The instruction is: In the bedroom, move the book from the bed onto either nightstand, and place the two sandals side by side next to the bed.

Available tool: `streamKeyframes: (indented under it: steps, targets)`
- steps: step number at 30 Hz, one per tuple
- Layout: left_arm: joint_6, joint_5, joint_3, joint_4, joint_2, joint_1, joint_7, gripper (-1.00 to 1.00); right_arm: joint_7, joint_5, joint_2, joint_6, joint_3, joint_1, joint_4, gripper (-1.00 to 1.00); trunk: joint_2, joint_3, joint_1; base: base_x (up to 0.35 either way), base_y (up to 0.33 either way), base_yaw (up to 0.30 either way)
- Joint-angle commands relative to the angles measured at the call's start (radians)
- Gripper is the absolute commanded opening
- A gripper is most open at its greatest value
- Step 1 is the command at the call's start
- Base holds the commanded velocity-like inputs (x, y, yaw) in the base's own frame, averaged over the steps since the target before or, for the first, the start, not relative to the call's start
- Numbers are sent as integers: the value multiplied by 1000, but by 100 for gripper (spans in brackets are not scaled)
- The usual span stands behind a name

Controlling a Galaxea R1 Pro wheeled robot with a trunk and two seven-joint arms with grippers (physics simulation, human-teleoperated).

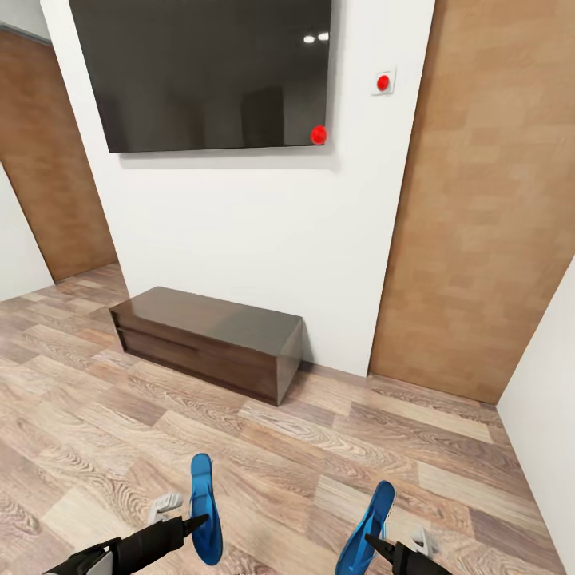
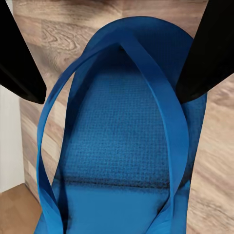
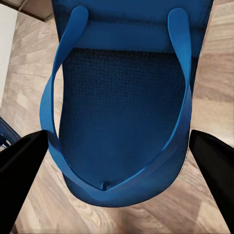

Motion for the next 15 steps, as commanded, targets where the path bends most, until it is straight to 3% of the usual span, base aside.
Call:
streamKeyframes:
  steps: [1,7,12,15]
  targets:
    - [3,10,-5,1,0,-1,-2,-100,4,-5,0,10,-4,0,0,-100,0,-1,0,0,0,269]
    - [3,10,-5,1,-1,-1,-2,-100,1,-4,3,10,-4,0,0,-100,0,-2,0,0,0,282]
    - [2,10,-6,1,-1,0,0,-100,-1,64,5,10,-5,0,0,-100,0,-2,0,0,0,290]
    - [2,10,-5,1,-1,0,1,-100,-1,82,5,10,-4,0,0,-100,0,-2,0,0,0,291]
